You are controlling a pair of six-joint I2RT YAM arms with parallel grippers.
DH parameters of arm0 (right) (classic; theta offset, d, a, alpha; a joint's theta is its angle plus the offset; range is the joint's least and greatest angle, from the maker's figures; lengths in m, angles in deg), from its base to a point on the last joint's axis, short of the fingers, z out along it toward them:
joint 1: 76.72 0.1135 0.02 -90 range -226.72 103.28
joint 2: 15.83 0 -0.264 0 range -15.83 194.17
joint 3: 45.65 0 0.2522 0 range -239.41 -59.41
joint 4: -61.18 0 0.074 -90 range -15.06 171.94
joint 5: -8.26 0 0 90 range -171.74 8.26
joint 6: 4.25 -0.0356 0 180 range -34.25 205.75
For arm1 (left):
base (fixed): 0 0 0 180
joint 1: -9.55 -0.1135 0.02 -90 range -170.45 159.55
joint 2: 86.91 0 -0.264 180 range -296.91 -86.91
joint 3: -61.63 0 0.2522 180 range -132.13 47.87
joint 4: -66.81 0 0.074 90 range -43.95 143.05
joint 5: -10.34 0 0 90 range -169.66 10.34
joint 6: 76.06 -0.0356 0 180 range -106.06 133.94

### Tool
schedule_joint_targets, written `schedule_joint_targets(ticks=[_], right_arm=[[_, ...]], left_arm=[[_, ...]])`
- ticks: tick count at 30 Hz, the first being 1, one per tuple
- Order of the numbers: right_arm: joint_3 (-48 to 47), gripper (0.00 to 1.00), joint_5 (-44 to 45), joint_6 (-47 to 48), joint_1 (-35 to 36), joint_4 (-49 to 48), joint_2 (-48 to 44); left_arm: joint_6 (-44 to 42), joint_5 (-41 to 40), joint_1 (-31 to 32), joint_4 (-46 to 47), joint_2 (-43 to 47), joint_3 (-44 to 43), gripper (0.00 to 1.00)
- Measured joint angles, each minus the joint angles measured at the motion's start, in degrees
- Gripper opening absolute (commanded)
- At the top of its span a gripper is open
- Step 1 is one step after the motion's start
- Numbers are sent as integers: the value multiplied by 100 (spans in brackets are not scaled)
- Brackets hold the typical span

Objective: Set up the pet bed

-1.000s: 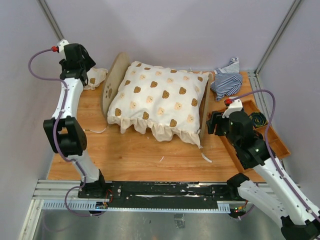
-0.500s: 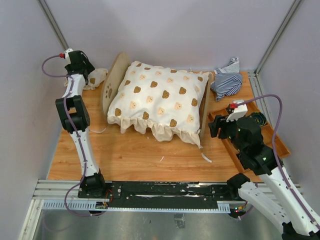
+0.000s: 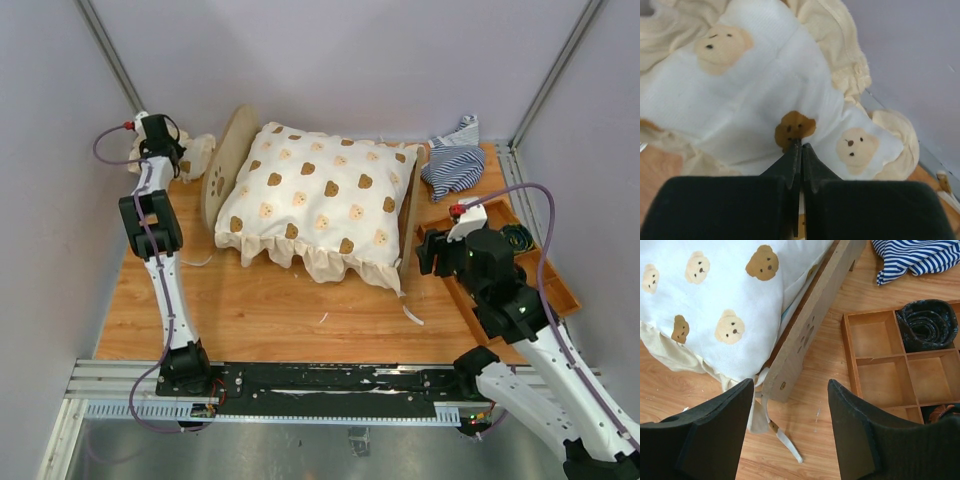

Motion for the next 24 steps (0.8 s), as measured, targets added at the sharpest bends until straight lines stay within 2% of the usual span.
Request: schedule_joint_targets(ticks=[3,7,12,18,21,24], right_arm=[[0,62,-9,-2,0,20,-175],[33,62,-13,-4,0,17,-538],[348,62,-136,-33,0,-46,-994],[581,62,-463,-44,0,-26,-1012],[581,62,-564,-39,0,-9,-1038],[579,61,-608,-37,0,55,-1104]], left_arm=[[-35,-17,2,101,518,647,0],[-201,-57,31,173,1659,1757,0],[-507,-46,96,734,3263,2909,0],[-997,70,345,1388,4896,4092,0],[-1270,529,538,1698,5622,4660,0],[-1480,1373,669,1871,6140,4898,0]])
